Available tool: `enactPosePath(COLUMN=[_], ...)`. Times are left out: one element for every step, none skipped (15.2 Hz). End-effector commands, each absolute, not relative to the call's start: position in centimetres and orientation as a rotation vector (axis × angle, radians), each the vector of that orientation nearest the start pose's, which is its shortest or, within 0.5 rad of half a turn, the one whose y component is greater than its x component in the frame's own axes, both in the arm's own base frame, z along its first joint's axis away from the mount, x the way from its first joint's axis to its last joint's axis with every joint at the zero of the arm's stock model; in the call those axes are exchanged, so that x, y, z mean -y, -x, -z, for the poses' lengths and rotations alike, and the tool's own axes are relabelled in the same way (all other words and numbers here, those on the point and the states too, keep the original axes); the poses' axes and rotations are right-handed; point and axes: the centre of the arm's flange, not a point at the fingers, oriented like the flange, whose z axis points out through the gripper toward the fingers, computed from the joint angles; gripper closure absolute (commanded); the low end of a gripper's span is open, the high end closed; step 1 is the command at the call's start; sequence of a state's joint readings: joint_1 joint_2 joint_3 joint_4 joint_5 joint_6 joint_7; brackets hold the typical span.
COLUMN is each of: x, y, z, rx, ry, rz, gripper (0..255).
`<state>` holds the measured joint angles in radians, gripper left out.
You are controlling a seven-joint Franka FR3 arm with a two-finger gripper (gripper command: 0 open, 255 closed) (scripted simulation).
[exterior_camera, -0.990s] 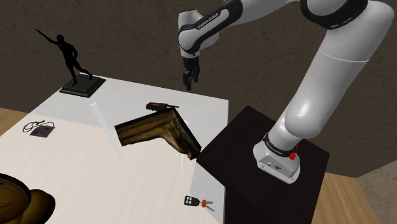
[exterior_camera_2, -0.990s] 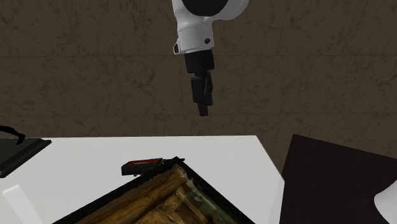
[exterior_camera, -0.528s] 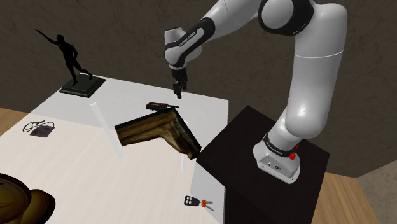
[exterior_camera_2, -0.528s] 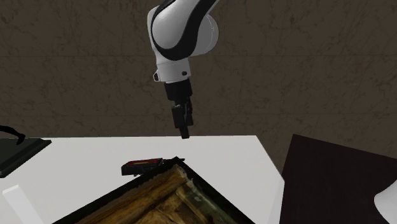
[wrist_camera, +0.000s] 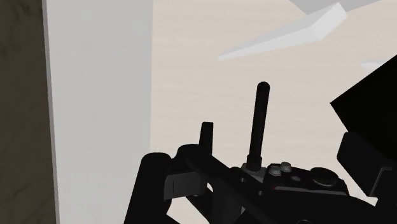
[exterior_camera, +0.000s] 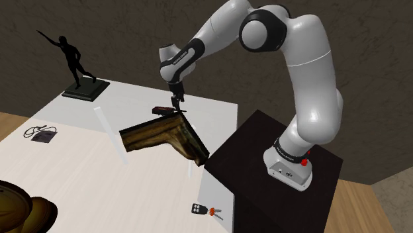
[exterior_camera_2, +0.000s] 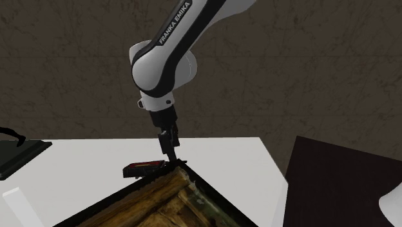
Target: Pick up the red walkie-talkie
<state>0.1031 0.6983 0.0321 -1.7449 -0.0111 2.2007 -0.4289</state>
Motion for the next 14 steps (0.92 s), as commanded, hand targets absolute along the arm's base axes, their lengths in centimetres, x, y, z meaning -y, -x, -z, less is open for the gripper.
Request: enactPosePath(x=[-8.7,-8.7,-8.7,-8.7,-8.7,-8.7,-8.7,-8.7,-8.7,-8.7,-8.7,-8.7,-8.7,-8.7], y=[-63.4,-63.4,-63.4,-63.4,-63.4,-63.4,-63.4,-63.4,-63.4,-63.4,-63.4,-63.4,-63.4,-63.4], z=[-14.3,-13.8,-13.3,-12.7,-12.2,-11.7,-11.4,-11.4,-11.4,-11.4,-11.4,-11.4,-11.4,-11.4], rx=[0.869,0.869,0.869,0.869,0.869,0.869,0.869,0.869,0.869,0.869,0.869,0.869,0.869,0.869], ry=[2.946,2.946,2.946,2.946,2.946,2.946,2.946,2.946,2.946,2.946,2.946,2.946,2.946,2.946], rz=[-0.368,-0.368,-0.368,-0.368,-0.368,-0.368,-0.368,-0.368,-0.368,-0.368,-0.368,-0.368,-0.368,-0.368], gripper=[0,0,0,0,0,0,0,0,255,255,255,255,255,255])
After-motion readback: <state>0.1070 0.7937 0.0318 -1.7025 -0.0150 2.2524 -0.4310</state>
